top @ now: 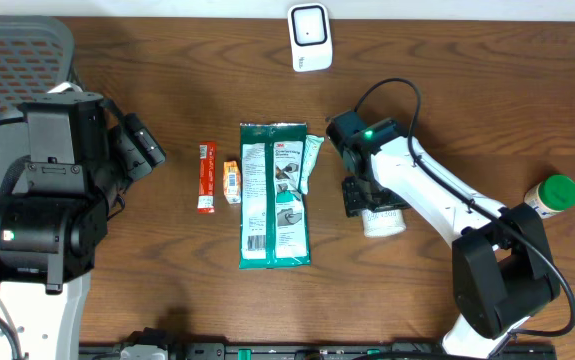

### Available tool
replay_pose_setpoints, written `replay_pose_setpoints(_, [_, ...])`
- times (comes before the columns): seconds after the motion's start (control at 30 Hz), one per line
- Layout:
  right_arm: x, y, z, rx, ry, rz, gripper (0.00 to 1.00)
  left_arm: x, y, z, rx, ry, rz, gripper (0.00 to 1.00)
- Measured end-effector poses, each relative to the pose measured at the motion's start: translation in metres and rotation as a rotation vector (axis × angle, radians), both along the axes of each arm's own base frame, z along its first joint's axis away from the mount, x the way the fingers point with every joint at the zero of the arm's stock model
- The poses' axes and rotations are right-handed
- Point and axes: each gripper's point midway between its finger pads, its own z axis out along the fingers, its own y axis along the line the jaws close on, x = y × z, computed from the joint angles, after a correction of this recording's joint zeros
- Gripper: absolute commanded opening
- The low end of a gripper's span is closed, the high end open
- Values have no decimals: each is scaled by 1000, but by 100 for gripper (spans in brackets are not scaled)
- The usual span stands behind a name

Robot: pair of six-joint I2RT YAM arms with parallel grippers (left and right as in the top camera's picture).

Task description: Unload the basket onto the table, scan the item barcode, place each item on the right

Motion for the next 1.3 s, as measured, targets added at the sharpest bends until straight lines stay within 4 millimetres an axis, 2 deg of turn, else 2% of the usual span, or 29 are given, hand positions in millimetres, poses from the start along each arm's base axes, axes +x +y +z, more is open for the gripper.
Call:
replay_pose_setpoints(0.1, [-1,-1,-4,-3,-2,0,64,0,0,0,0,0,0,90])
replay_pose_setpoints(0.2, [0,-6,-7,-7,-5,-12,63,0,0,0,0,0,0,90])
replay_pose_setpoints(0.3, [4,-16,-4,-6,-16,-46,64,0,0,0,0,0,0,90])
replay_pose_setpoints(0.5, [6,-23,-8,-12,-21,-65,68,0,0,0,0,0,0,90])
replay_pose_setpoints(0.93, [6,-25,-9,-15,-22,-68,69,0,0,0,0,0,0,90])
replay_pose_setpoints(1.13, [7,-27,-14,-22,-42,-67,57,0,0,0,0,0,0,90])
replay_pose_setpoints(1.3, [7,-27,-13,-24,-44,-66,60,0,0,0,0,0,0,90])
